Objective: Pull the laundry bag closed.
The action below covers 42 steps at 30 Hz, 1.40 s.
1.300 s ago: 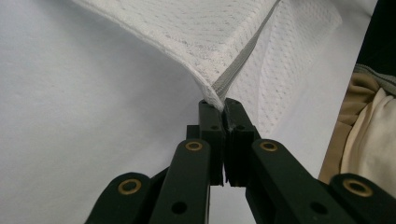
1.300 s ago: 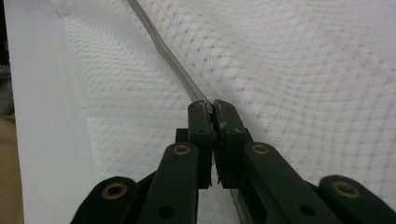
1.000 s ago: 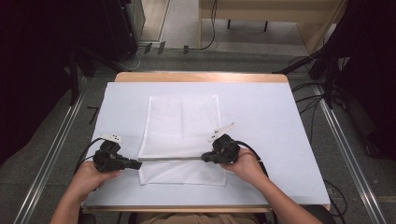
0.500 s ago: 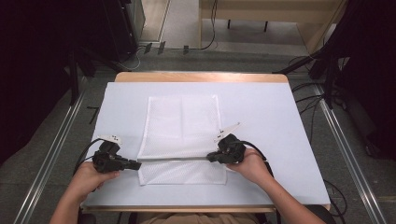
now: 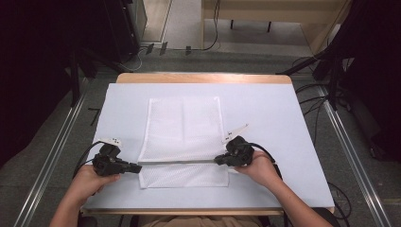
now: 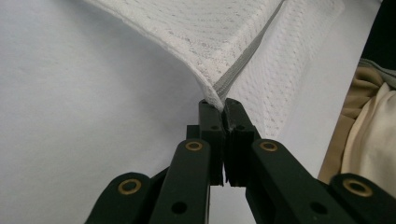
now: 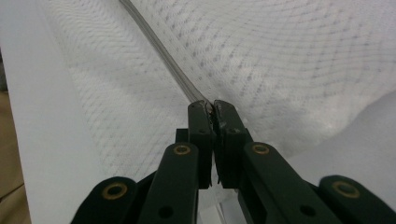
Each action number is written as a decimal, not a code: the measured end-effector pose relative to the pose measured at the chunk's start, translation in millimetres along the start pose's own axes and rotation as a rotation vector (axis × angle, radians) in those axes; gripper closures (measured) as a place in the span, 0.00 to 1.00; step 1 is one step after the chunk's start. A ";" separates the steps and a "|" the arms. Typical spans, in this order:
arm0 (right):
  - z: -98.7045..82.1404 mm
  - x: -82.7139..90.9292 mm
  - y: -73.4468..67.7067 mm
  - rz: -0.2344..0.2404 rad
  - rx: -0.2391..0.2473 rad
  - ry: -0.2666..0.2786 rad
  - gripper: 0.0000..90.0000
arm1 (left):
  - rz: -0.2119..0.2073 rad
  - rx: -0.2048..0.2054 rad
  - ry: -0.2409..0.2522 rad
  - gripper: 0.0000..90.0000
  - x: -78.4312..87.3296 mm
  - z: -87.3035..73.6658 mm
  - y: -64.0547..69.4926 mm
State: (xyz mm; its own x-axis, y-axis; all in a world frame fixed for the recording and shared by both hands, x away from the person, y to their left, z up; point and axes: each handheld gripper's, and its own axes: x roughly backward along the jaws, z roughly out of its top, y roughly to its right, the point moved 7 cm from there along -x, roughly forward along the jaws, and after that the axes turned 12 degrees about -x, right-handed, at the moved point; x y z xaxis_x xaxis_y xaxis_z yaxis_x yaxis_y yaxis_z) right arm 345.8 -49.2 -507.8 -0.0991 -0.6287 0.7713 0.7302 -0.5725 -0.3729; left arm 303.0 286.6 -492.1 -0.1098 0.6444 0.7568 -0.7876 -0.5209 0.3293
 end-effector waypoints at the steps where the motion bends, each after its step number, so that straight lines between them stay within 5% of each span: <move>1: -0.8 1.7 1.0 -0.004 -0.002 0.001 0.98 | -0.013 0.001 0.004 0.99 -0.4 0.5 0.9; 13: -3.6 8.7 3.4 0.002 -0.009 0.013 0.97 | 0.001 -0.005 0.006 0.98 -1.1 0.0 -0.1; 17: -5.1 5.5 3.3 0.009 -0.010 -0.001 0.96 | 0.028 0.021 0.027 0.87 -1.1 1.3 -5.2; 21: -2.9 7.6 3.6 0.010 -0.010 0.023 0.89 | 0.035 0.031 0.040 0.78 -0.5 2.6 -6.3; 30: 6.8 17.1 8.1 -0.022 0.003 0.142 0.54 | 0.096 0.015 0.106 0.47 5.3 11.1 -9.4; 42: 13.9 32.4 29.8 -0.106 -0.049 0.276 0.38 | 0.195 0.038 0.161 0.39 19.6 12.3 -19.2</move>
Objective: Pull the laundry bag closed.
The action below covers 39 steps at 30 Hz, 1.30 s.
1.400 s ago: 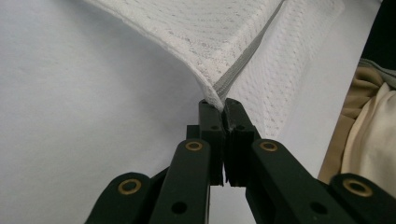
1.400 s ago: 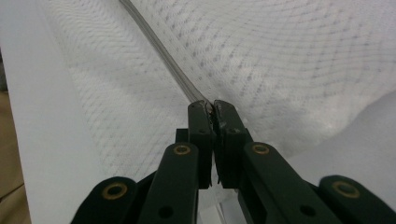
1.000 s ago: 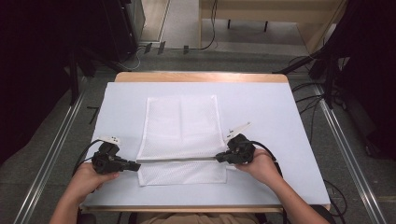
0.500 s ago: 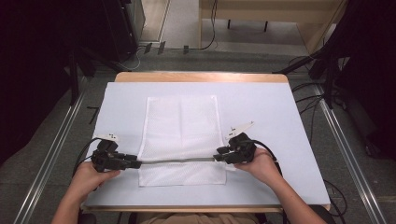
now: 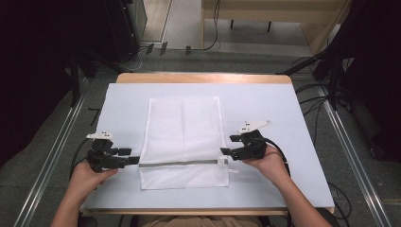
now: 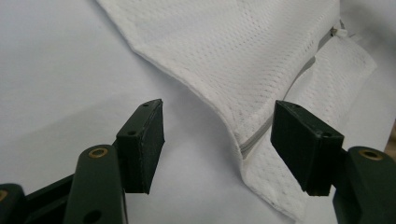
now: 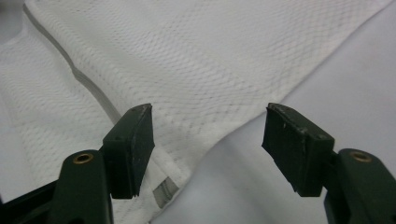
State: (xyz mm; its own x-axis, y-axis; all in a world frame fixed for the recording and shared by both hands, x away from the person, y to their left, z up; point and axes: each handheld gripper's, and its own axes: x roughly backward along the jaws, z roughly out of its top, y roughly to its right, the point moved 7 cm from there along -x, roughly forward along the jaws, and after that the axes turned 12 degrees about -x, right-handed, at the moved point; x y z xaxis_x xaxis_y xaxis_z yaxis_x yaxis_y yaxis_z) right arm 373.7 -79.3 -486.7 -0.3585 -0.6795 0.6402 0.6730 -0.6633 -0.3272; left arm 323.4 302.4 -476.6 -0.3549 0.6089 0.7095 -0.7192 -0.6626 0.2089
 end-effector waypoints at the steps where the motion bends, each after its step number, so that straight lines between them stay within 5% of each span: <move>1: 0.9 1.7 2.7 -0.008 0.004 0.013 0.37 | 0.005 0.002 -0.001 0.39 0.9 -0.2 -0.9; 20: 2.9 23.1 42.4 -0.115 -0.056 0.094 0.32 | 0.108 0.061 0.041 0.35 13.9 -4.2 -24.5; 39: -2.0 22.0 52.6 -0.131 -0.063 0.077 0.25 | 0.144 0.078 0.034 0.34 12.5 -5.9 -32.9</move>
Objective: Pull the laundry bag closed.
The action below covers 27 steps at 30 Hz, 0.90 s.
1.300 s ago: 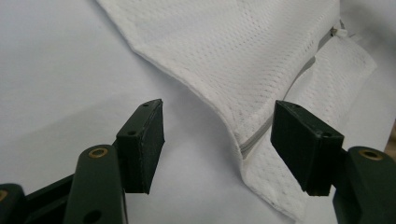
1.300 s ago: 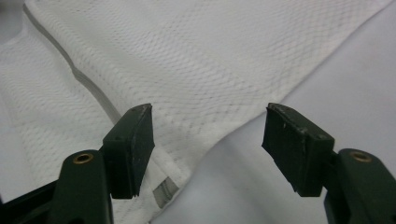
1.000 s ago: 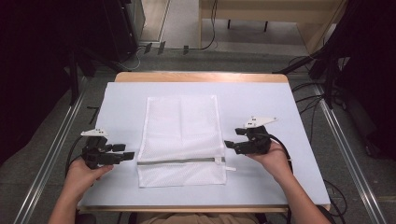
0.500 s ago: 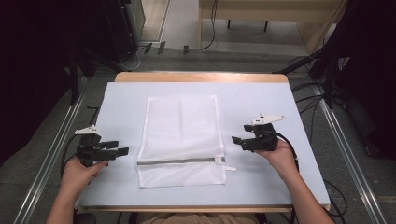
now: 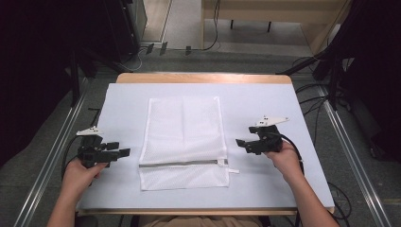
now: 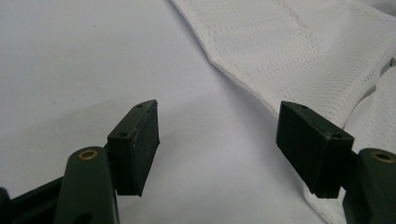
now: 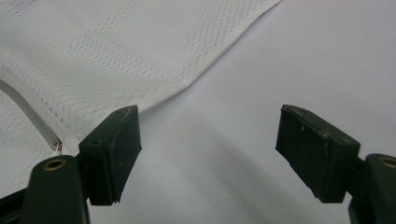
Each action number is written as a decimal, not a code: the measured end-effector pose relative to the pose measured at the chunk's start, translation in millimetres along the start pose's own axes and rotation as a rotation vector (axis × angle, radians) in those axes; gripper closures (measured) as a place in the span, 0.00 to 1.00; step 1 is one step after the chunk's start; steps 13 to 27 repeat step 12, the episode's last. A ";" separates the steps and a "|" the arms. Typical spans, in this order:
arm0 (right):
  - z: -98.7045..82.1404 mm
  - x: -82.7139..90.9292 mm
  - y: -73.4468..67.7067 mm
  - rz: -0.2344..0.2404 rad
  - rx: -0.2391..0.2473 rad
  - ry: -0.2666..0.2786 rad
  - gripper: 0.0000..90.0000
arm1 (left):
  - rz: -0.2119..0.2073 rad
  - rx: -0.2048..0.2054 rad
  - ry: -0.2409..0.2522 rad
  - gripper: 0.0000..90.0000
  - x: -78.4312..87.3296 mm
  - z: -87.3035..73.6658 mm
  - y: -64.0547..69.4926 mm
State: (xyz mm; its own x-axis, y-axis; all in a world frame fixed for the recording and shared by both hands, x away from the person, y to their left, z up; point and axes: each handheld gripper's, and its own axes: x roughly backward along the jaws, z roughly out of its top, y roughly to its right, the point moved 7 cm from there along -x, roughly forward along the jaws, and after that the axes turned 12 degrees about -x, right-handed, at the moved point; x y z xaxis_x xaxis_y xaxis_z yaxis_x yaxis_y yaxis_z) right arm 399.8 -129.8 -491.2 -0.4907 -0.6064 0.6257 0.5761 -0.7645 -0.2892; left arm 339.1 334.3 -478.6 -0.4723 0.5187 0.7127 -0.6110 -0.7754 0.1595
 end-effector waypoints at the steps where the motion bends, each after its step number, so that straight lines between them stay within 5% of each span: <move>1: 0.0 0.0 0.1 -0.002 0.001 0.000 0.25 | 0.001 -0.001 -0.002 0.34 -0.1 -0.1 -0.1; 27: -0.8 -0.2 1.8 -0.003 -0.001 -0.005 0.25 | 0.002 -0.009 -0.016 0.34 -2.8 -0.7 0.5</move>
